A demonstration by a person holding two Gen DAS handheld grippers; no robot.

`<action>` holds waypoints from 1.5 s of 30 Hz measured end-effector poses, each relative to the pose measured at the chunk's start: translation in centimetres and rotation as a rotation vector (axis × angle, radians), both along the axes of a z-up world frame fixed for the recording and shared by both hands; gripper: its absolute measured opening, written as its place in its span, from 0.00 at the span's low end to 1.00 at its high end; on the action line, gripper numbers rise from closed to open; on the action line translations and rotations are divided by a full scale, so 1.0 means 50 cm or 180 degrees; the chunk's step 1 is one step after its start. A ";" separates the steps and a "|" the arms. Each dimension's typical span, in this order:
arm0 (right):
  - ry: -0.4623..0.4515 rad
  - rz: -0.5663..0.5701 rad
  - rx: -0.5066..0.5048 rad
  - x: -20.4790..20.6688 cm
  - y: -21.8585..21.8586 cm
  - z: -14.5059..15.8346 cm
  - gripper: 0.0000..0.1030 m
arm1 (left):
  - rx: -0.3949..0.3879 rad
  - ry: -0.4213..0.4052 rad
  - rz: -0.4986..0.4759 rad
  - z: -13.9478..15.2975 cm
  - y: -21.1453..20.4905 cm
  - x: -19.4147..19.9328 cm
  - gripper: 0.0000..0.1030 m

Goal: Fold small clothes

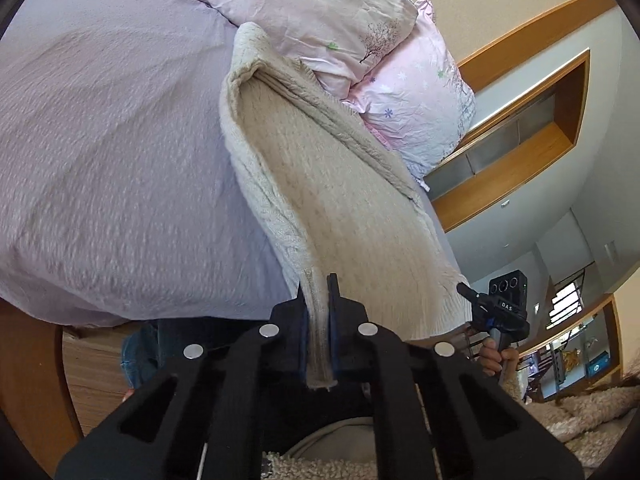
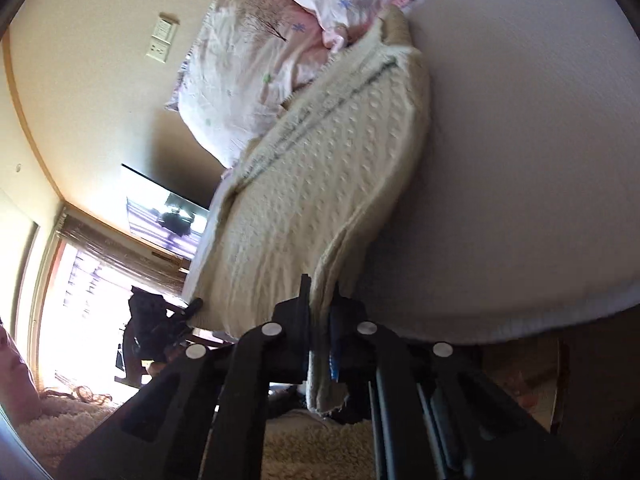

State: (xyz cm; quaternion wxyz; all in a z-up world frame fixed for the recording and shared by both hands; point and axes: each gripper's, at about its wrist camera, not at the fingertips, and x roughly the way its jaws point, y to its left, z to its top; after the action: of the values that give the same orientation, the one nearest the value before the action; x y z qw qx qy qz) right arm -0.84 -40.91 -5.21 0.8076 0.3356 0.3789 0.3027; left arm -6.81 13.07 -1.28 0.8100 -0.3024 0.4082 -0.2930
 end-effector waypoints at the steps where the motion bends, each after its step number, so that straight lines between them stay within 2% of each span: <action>1: -0.0139 -0.0044 0.0037 0.023 -0.001 0.029 0.07 | -0.0089 -0.0032 0.0005 0.013 0.004 0.018 0.07; 5: -0.0548 -0.0291 0.0201 0.172 -0.005 0.135 0.07 | -0.0186 -0.0291 0.0170 0.101 0.015 0.150 0.07; 7: -0.0609 -0.0468 0.0281 0.268 -0.008 0.160 0.07 | -0.0223 -0.0345 0.0363 0.136 0.019 0.250 0.07; 9: -0.0457 -0.0750 0.0333 0.373 -0.011 0.153 0.07 | -0.0321 -0.0193 0.0624 0.139 0.024 0.363 0.07; 11: -0.0238 -0.1074 0.0267 0.460 -0.021 0.119 0.07 | -0.0315 0.0020 0.0856 0.114 0.025 0.471 0.07; 13: 0.0008 -0.1367 0.0146 0.521 -0.018 0.080 0.07 | -0.0092 0.0177 0.0982 0.086 0.012 0.559 0.07; 15: 0.0279 -0.1553 0.0093 0.556 -0.015 0.044 0.12 | -0.0013 0.0399 0.0986 0.049 -0.001 0.618 0.07; 16: 0.0376 -0.1664 0.0070 0.563 -0.018 0.033 0.24 | -0.0064 0.0500 0.1003 0.033 -0.006 0.632 0.07; 17: 0.0342 -0.1733 0.0097 0.562 -0.022 0.030 0.47 | -0.0121 0.0560 0.0989 0.025 -0.010 0.638 0.08; 18: 0.0219 -0.1793 0.0098 0.555 -0.025 0.034 0.58 | -0.0125 0.0577 0.0948 0.023 -0.014 0.638 0.14; 19: 0.0064 -0.1894 0.0014 0.538 -0.030 0.042 0.78 | -0.0125 0.0551 0.0878 0.028 -0.016 0.635 0.22; 20: -0.0083 -0.2018 -0.0079 0.520 -0.033 0.051 0.93 | -0.0140 0.0501 0.0804 0.036 -0.015 0.627 0.49; 21: -0.0248 -0.2054 -0.0084 0.502 -0.038 0.058 0.95 | -0.0167 0.0421 0.0786 0.049 -0.010 0.612 0.70; 23: -0.0455 -0.1928 -0.0007 0.488 -0.047 0.068 0.96 | -0.0122 0.0229 0.0842 0.072 0.010 0.571 0.75; 24: -0.0529 -0.1880 0.0022 0.483 -0.050 0.072 0.97 | -0.0058 0.0194 0.0805 0.078 0.016 0.555 0.75; 26: -0.0605 -0.1808 -0.0001 0.485 -0.043 0.083 0.98 | 0.0085 0.0284 0.0808 0.068 0.030 0.531 0.73; 29: -0.0593 -0.1707 -0.0061 0.493 -0.028 0.087 0.98 | 0.0083 0.0577 0.0735 0.024 0.048 0.519 0.57; 31: -0.0552 -0.1621 -0.0110 0.505 -0.011 0.086 0.98 | -0.0018 0.0666 0.0685 -0.001 0.052 0.512 0.53; 32: -0.0524 -0.1588 -0.0122 0.507 -0.007 0.084 0.98 | -0.0046 0.0648 0.0656 -0.006 0.050 0.510 0.47; 35: -0.0463 -0.1540 -0.0126 0.516 0.001 0.079 0.98 | -0.0173 0.0625 0.0589 -0.012 0.032 0.509 0.45; 37: -0.0445 -0.1501 -0.0064 0.515 0.000 0.078 0.98 | -0.0398 0.0740 0.0608 -0.028 0.017 0.514 0.30; 39: -0.0439 -0.1481 0.0019 0.513 -0.005 0.080 0.98 | -0.0696 0.0822 0.0697 -0.040 0.011 0.515 0.22; 41: -0.0459 -0.1475 0.0086 0.508 -0.010 0.084 0.98 | -0.0990 0.0735 0.0700 -0.018 -0.003 0.515 0.21; 42: -0.0481 -0.1473 0.0115 0.505 -0.013 0.088 0.98 | -0.1062 0.0636 0.0650 0.007 -0.022 0.517 0.20; 45: -0.0585 -0.1452 0.0136 0.490 -0.023 0.108 0.98 | -0.1192 0.0274 0.0251 0.099 -0.130 0.533 0.20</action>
State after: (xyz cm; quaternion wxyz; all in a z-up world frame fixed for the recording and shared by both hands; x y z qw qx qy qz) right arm 23.63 -42.04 0.21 0.8788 0.4005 0.2118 0.1497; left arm 19.84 6.58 3.67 0.7323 -0.4758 0.3687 -0.3186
